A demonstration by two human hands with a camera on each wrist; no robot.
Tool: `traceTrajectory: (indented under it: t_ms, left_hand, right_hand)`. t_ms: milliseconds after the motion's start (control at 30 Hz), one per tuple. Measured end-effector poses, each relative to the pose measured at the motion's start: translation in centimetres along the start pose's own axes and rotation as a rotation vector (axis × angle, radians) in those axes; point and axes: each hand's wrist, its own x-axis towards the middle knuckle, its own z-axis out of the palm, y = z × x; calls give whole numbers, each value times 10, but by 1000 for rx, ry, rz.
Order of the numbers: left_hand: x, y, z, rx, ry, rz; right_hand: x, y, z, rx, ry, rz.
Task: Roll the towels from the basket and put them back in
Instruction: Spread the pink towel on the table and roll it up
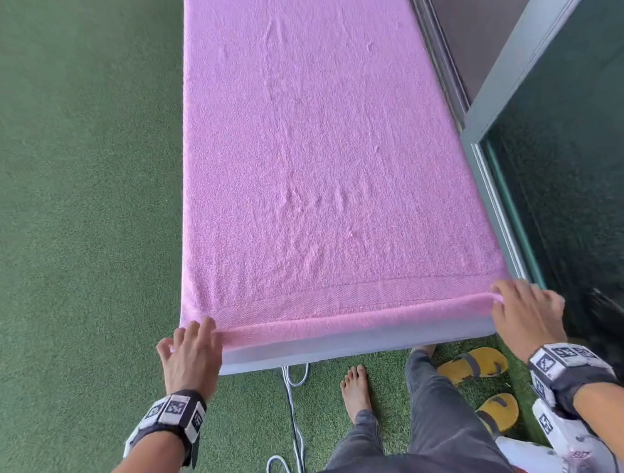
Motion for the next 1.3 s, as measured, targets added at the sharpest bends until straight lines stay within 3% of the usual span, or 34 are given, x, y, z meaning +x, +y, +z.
traceTrajectory:
  t_ms: [100,200,267,533,733,833,1033,1133,1300]
  left_hand:
    - [0,7,3,-62,64,10]
    - [-13,15,16,-233,65,158]
    - [-18,13,24,-253,89,188]
    - [3,9,8,-231,98,185]
    - [12,6,2,-157,-29,129]
    - [16,9,-1,-122,52,71]
    - [6,10,11,-208,13,288]
    - [6,7,10,-219,32,265]
    - [19,12,1,-207,32,248]
  right_hand:
    - [-1,-7,0,34,20,1]
    - [-5,-15,2,87,-125,-127]
    - [-5,-14,4,94,-147,-148]
    - [9,-3,13,198,-51,-97]
    - [18,-9,-3,51,-100,-146]
    - [20,-10,-6,35,9,-86]
    - [6,-11,7,87,-145,-206]
    - [6,-9,6,63,-68,-211]
    - [20,-11,5,117,-65,-143]
